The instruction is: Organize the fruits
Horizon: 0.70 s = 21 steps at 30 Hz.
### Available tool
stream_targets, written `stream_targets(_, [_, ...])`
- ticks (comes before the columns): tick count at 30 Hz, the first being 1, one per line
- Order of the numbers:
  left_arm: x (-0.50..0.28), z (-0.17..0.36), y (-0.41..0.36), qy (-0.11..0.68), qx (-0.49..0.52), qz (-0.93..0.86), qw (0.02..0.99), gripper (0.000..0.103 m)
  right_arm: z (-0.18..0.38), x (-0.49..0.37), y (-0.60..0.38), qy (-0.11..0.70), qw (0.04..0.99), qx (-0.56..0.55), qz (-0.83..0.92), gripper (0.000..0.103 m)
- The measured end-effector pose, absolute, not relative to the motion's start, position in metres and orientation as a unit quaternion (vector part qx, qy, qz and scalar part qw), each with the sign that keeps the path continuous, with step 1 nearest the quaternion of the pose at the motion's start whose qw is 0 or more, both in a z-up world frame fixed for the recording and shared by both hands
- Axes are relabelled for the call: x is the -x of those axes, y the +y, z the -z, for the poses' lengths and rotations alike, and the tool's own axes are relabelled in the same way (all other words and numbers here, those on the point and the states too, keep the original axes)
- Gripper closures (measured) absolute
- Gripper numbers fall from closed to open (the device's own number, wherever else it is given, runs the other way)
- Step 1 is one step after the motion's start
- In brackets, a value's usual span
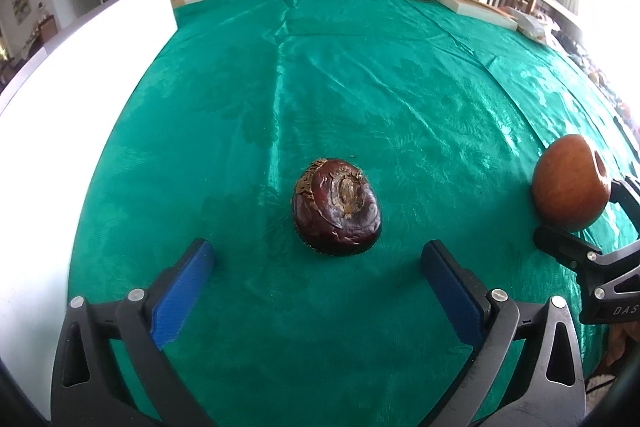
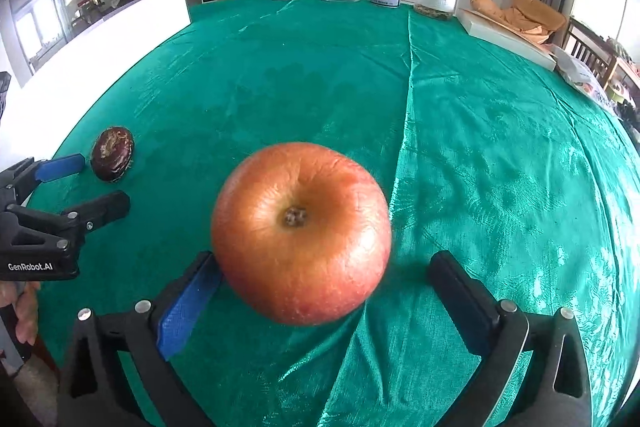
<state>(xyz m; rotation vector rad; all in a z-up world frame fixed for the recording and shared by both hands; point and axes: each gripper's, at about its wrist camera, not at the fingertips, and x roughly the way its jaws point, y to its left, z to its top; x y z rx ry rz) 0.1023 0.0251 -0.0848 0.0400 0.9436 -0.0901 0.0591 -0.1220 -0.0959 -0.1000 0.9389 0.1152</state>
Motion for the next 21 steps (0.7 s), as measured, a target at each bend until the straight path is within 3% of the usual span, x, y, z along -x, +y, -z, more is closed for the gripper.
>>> stream_targets(21, [-0.1014, 0.0845, 0.0253, 0.453, -0.019, 0.043, 0.89, 0.0, 0.0961, -0.0597, -0.1234, 0.451, 0.89, 0.046, -0.054, 0.0])
